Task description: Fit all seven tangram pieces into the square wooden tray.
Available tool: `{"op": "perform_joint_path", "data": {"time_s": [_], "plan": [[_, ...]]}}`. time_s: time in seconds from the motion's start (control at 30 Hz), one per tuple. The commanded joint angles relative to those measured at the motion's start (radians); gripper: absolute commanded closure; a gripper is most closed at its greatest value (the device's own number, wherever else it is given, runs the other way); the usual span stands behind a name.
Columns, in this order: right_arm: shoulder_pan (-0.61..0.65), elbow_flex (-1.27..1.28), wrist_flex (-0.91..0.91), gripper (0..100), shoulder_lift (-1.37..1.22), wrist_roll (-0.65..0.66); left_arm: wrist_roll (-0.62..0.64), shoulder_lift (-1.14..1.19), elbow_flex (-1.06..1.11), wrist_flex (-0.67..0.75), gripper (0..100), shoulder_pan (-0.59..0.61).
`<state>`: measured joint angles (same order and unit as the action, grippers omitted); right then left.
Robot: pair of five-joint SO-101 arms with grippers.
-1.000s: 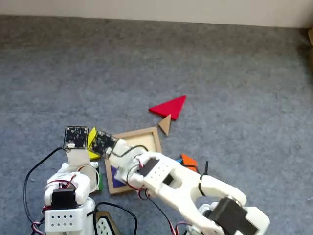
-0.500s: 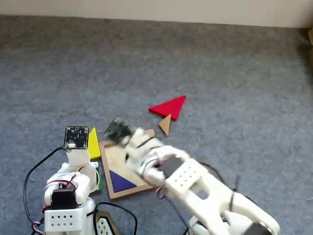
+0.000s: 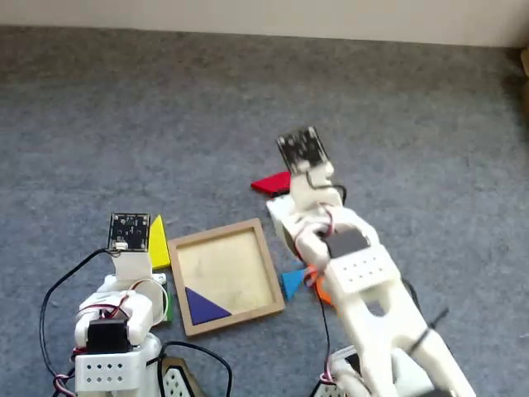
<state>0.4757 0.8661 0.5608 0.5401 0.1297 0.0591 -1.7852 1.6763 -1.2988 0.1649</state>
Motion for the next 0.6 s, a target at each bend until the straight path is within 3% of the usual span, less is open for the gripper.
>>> {"op": "perform_joint_path", "data": {"time_s": [0.0, 0.1, 0.27, 0.57], "plan": [[-0.013, -0.263, 0.084, 93.6, -0.203, -0.014, -0.009, -0.007, 0.021, -0.006, 99, 0.012], [-0.013, -0.46, 0.17, 87.2, -0.381, -0.15, -0.009, -0.007, 0.021, -0.006, 99, 0.012], [-0.013, -0.72, 0.213, 86.4, -0.631, -0.404, -0.009, -0.007, 0.021, -0.006, 99, 0.012], [-0.016, -0.944, 0.209, 86.4, -0.914, -0.413, -0.009, -0.007, 0.021, -0.006, 99, 0.012]]}}
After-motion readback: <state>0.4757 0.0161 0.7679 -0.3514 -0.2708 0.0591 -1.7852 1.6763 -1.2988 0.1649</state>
